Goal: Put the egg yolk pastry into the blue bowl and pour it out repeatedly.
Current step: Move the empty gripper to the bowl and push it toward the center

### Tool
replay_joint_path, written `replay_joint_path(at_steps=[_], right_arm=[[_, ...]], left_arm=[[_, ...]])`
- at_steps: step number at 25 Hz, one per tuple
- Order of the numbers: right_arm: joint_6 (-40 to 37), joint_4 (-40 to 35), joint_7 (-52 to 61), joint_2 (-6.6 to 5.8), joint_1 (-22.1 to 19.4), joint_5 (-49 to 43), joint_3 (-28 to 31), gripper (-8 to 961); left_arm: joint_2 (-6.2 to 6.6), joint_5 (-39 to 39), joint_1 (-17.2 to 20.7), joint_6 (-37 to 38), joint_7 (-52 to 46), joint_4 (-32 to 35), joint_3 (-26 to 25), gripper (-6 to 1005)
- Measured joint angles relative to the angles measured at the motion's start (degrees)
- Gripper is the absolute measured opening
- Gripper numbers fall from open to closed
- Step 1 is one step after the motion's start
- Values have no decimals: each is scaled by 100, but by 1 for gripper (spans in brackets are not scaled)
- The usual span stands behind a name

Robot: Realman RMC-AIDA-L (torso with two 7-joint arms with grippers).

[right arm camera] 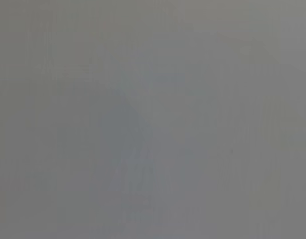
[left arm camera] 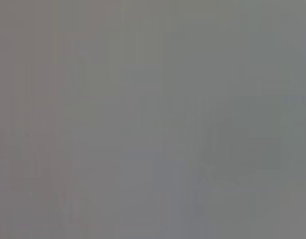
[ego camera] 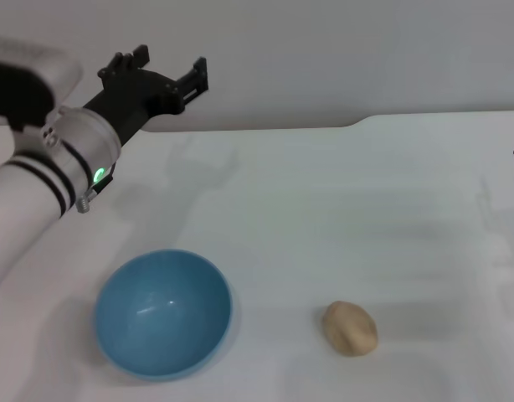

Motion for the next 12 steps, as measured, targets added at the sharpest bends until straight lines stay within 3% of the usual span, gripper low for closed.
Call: replay_joint_path(at_steps=[5,6,7,10,12], right_arm=[[0,4,2,2,-22,-15,-2,534],[0,4,0,2,-28,-20,-2,534],[0,4,0,2,-28,-20,-2,534],[0,5,-6,2,-30,-28,-8,534],[0,8,-8,2,-24,-31,-23,534]], left_arm=[[-150,547,260,-2626,93,1658,-418,860],[-267,616,307,-3756,257,2216,-626,860],[-267,616,307,-3756,257,2216,-626,860],[-387,592,293,-5312,536,2848,-938,860],[-391,582,219,-6241,571,3216,-1065,860]])
